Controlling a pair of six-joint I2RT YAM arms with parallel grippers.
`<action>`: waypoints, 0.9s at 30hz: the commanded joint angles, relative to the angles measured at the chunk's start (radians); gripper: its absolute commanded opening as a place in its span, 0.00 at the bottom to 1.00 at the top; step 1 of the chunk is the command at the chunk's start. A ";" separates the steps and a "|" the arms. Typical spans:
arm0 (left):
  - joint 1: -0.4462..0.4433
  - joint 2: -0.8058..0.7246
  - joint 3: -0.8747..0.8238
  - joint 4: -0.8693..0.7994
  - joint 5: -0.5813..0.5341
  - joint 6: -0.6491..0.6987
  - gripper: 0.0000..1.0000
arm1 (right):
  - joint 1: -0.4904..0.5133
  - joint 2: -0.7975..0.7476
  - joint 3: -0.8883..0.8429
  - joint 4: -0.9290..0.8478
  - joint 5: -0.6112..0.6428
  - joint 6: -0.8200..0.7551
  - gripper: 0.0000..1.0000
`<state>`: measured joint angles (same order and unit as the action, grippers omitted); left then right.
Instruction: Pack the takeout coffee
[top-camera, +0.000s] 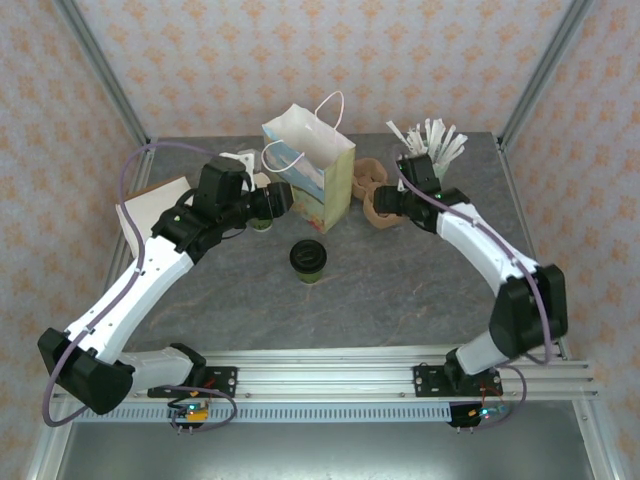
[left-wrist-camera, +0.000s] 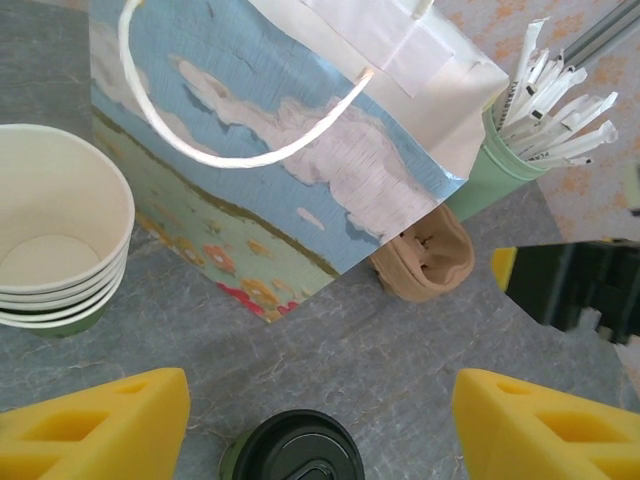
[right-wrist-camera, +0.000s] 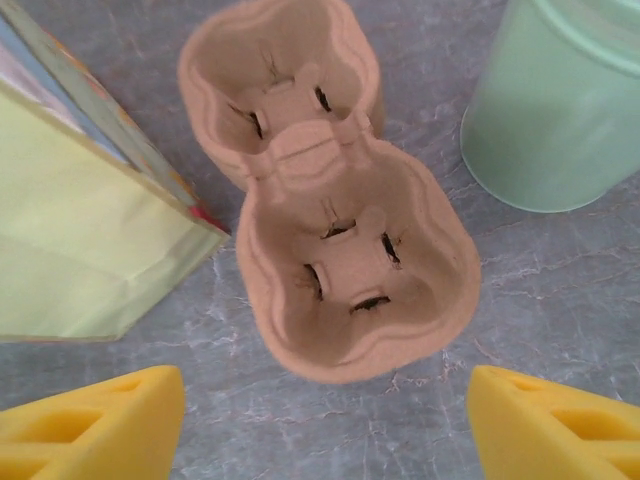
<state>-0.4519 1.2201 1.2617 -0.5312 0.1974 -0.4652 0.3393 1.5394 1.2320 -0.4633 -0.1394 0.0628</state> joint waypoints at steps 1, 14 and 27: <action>-0.006 -0.013 0.027 -0.021 -0.038 0.011 0.71 | -0.026 0.085 0.098 0.028 -0.052 -0.069 0.71; -0.007 -0.010 0.035 -0.031 -0.056 0.028 0.71 | -0.043 0.452 0.448 -0.119 -0.048 -0.191 0.60; -0.007 -0.010 0.027 -0.027 -0.061 0.031 0.71 | -0.050 0.566 0.578 -0.235 -0.104 -0.269 0.53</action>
<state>-0.4519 1.2201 1.2694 -0.5358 0.1665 -0.4610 0.2955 2.0827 1.7622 -0.6369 -0.2295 -0.1696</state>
